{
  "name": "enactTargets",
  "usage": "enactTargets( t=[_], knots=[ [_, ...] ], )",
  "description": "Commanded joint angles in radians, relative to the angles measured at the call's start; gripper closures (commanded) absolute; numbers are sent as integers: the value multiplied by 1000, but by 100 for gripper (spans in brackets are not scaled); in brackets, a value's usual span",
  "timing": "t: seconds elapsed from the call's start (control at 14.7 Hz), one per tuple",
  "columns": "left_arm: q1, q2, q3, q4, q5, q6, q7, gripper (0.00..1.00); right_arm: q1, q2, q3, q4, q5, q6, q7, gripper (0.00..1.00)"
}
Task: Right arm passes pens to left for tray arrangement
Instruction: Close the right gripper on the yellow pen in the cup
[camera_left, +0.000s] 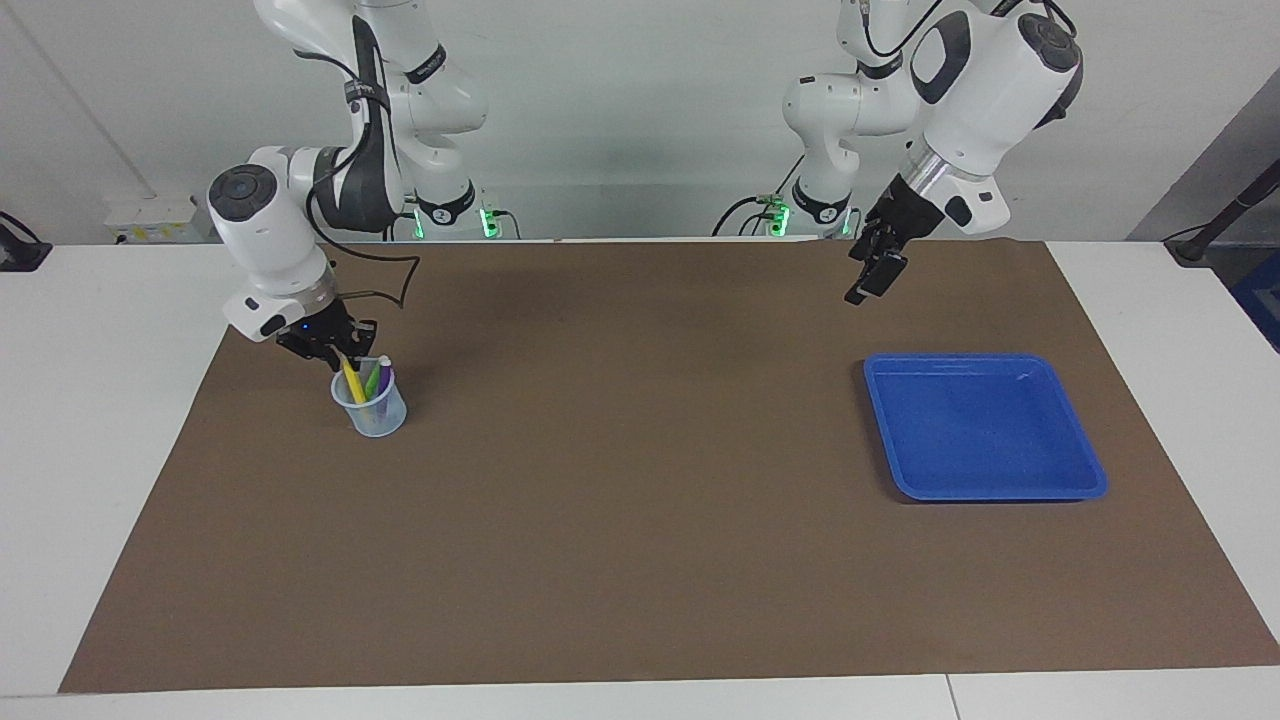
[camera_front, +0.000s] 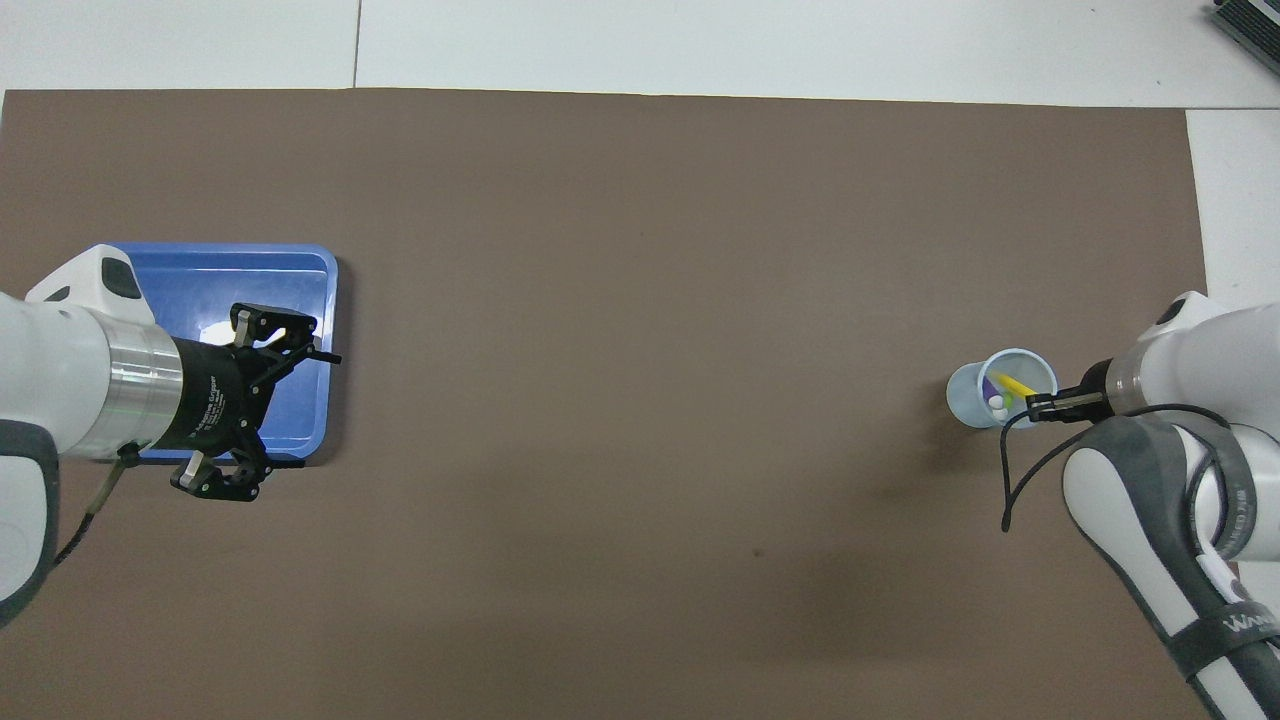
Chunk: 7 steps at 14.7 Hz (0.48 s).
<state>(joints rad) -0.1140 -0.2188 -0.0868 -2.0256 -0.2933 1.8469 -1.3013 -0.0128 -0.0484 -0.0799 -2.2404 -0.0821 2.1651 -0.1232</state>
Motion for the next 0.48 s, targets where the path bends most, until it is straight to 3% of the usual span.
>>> enactTargets(
  t=[0.0,0.41],
  knots=[
    [-12,-33,9,-39,-12,25,-13,0,-15,8,9,-10,-13,19,-13,100],
    [-12,-33,9,-39,-12,18,-15,0,-13,18,11,41,-13,-40,-10,100]
  ],
)
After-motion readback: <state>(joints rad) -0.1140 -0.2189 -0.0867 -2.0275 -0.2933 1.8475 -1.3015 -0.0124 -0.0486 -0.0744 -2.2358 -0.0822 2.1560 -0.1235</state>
